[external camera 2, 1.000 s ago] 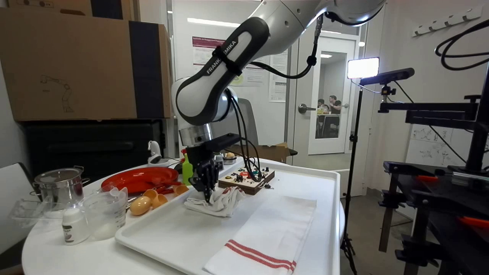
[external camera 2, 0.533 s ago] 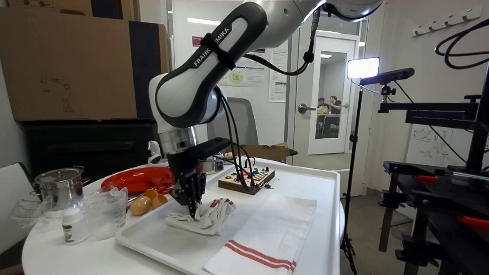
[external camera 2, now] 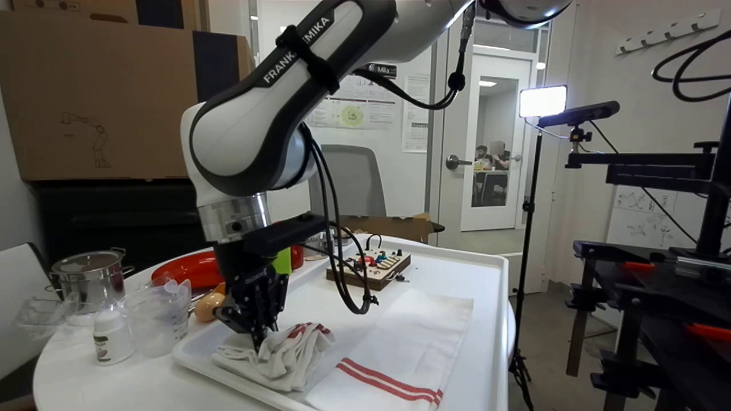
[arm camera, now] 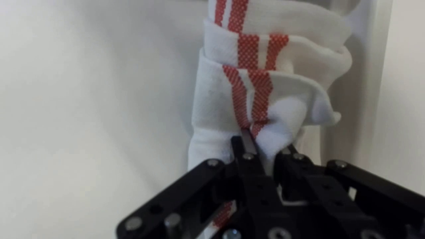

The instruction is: Use the white towel farthest from you to wipe the tray

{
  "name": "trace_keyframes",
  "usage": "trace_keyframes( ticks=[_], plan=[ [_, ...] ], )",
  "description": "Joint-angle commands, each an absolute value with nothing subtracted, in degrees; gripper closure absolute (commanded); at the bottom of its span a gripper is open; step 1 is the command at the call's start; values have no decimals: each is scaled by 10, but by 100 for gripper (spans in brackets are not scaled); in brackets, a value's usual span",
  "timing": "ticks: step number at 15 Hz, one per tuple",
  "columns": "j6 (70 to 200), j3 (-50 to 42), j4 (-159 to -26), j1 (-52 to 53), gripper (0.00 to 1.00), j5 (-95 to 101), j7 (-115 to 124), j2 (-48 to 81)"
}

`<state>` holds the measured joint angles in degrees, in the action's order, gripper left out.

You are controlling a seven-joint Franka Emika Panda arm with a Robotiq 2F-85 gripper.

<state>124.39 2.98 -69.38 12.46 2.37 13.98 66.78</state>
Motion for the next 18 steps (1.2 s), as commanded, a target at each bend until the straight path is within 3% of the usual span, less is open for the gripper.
trace_keyframes(
  ticks=[1,18],
  plan=[
    [1238,18,-642,138,97,12,171,709],
    [1249,-42,-641,45,97,12,177,727]
  ],
)
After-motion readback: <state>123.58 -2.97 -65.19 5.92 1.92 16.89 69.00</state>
